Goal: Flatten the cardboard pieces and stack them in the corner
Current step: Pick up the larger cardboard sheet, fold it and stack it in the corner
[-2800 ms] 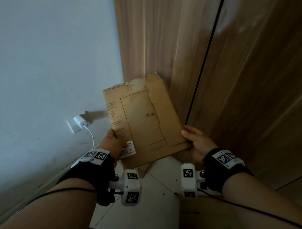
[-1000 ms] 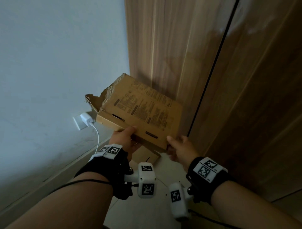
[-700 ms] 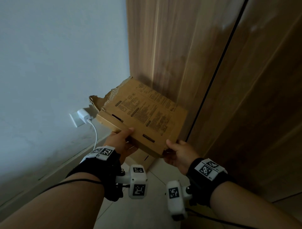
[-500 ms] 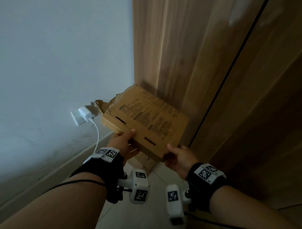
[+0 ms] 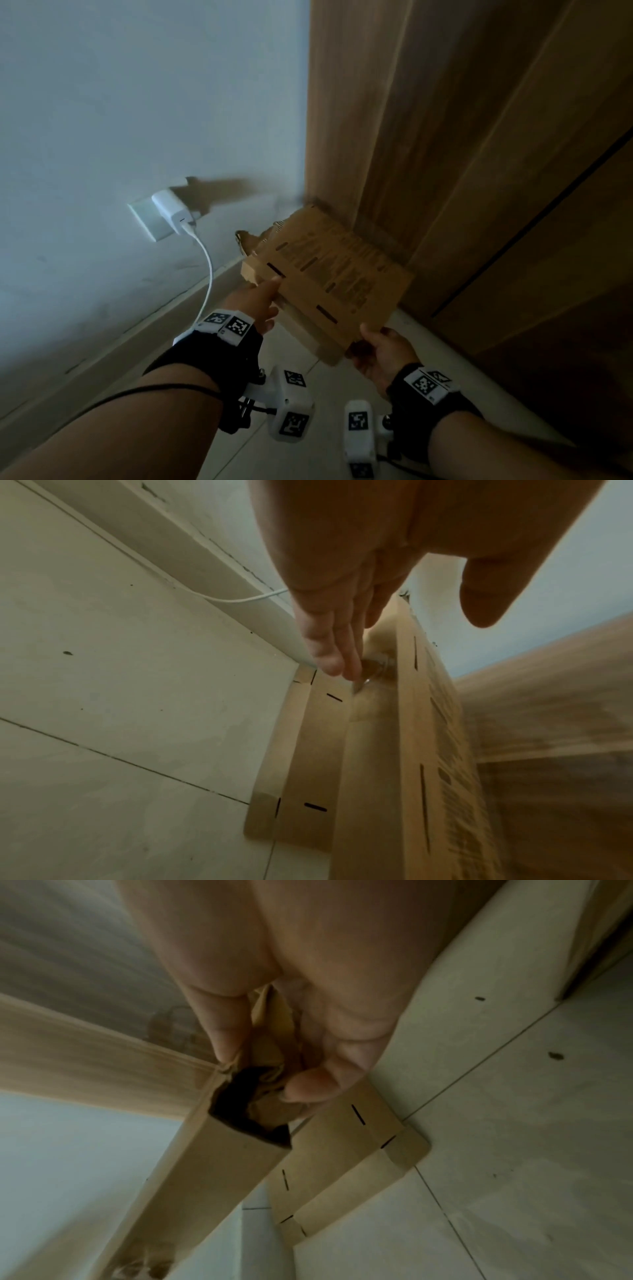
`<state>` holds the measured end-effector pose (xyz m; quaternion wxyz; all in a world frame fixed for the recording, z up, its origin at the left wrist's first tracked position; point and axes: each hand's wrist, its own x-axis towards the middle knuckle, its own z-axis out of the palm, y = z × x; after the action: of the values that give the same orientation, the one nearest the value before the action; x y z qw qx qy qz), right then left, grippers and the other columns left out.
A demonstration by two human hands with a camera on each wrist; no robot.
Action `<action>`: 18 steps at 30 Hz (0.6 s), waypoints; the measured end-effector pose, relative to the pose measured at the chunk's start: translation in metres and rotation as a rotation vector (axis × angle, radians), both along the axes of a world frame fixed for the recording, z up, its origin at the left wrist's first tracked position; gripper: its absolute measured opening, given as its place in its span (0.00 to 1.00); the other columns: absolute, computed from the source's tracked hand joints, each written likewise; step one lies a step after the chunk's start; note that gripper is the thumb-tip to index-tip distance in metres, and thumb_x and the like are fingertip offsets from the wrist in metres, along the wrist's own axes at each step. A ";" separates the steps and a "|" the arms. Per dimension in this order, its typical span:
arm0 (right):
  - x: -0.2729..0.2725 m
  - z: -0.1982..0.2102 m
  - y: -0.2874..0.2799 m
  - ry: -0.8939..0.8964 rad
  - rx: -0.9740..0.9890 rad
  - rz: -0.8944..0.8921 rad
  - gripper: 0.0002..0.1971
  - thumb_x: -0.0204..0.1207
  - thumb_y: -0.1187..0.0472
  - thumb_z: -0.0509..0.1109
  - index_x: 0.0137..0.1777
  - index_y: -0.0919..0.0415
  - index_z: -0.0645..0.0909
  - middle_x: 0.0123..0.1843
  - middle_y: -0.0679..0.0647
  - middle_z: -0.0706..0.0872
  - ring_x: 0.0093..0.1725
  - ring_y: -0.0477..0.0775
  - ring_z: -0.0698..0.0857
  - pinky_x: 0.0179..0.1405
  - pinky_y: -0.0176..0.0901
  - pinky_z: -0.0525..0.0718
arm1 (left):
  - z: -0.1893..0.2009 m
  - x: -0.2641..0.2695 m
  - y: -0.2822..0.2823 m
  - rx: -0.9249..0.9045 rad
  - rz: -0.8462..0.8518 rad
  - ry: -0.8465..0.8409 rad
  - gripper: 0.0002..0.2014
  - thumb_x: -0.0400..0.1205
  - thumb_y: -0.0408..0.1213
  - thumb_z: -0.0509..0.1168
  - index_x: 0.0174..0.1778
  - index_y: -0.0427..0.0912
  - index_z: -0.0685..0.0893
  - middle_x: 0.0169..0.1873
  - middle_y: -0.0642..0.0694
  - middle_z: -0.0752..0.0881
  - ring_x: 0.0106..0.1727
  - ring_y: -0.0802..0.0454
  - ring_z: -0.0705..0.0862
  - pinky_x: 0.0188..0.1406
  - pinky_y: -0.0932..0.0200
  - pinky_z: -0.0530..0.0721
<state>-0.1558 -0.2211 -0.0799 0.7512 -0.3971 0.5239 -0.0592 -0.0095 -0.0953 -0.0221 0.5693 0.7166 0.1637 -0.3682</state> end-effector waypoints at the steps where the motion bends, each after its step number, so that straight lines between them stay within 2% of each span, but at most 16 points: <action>1: 0.004 -0.007 -0.001 0.013 0.001 0.003 0.03 0.80 0.64 0.64 0.47 0.63 0.78 0.35 0.62 0.82 0.31 0.58 0.80 0.25 0.41 0.77 | -0.009 0.002 0.000 0.001 -0.007 0.016 0.24 0.78 0.45 0.66 0.68 0.38 0.77 0.57 0.40 0.82 0.54 0.45 0.81 0.59 0.48 0.81; 4: 0.014 -0.029 -0.004 0.053 0.015 0.011 0.03 0.80 0.65 0.63 0.46 0.62 0.77 0.34 0.61 0.82 0.30 0.58 0.80 0.22 0.40 0.78 | -0.032 0.007 -0.001 0.013 0.005 0.066 0.30 0.78 0.45 0.67 0.75 0.37 0.71 0.66 0.38 0.81 0.54 0.44 0.81 0.58 0.48 0.80; 6: 0.021 -0.044 -0.005 0.079 0.025 0.013 0.06 0.80 0.65 0.63 0.42 0.63 0.77 0.34 0.61 0.82 0.30 0.58 0.80 0.22 0.41 0.78 | -0.046 0.012 -0.002 0.034 0.007 0.084 0.31 0.78 0.45 0.67 0.76 0.39 0.70 0.67 0.37 0.81 0.54 0.44 0.81 0.58 0.48 0.81; 8: 0.025 -0.055 -0.006 0.101 0.023 0.001 0.07 0.80 0.66 0.63 0.40 0.63 0.77 0.35 0.62 0.81 0.31 0.59 0.79 0.24 0.43 0.78 | -0.052 0.014 -0.003 0.048 0.003 0.094 0.30 0.78 0.44 0.67 0.76 0.39 0.70 0.62 0.37 0.82 0.54 0.43 0.81 0.61 0.47 0.81; 12: 0.033 -0.082 -0.009 0.124 0.034 -0.013 0.03 0.80 0.66 0.63 0.46 0.64 0.77 0.36 0.61 0.81 0.32 0.58 0.80 0.15 0.36 0.80 | -0.063 0.017 -0.001 0.077 -0.048 0.105 0.26 0.79 0.44 0.65 0.73 0.39 0.72 0.51 0.40 0.80 0.52 0.43 0.81 0.61 0.48 0.79; 15: 0.040 -0.098 -0.012 0.123 0.031 -0.012 0.05 0.80 0.65 0.63 0.52 0.66 0.77 0.38 0.62 0.81 0.33 0.59 0.80 0.24 0.43 0.80 | -0.068 0.019 0.004 0.112 -0.069 0.101 0.21 0.80 0.43 0.64 0.68 0.40 0.76 0.46 0.41 0.81 0.50 0.44 0.81 0.63 0.47 0.79; 18: 0.049 -0.114 -0.019 0.168 0.008 0.030 0.10 0.79 0.63 0.65 0.55 0.70 0.77 0.41 0.63 0.82 0.37 0.61 0.81 0.34 0.51 0.82 | -0.070 0.019 0.006 0.143 -0.076 0.102 0.10 0.81 0.43 0.63 0.54 0.43 0.76 0.38 0.45 0.79 0.42 0.48 0.80 0.63 0.48 0.79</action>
<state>-0.1069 -0.2401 -0.1942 0.7070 -0.4054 0.5794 -0.0121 0.0092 -0.0894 -0.0922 0.4934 0.7415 0.1909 -0.4127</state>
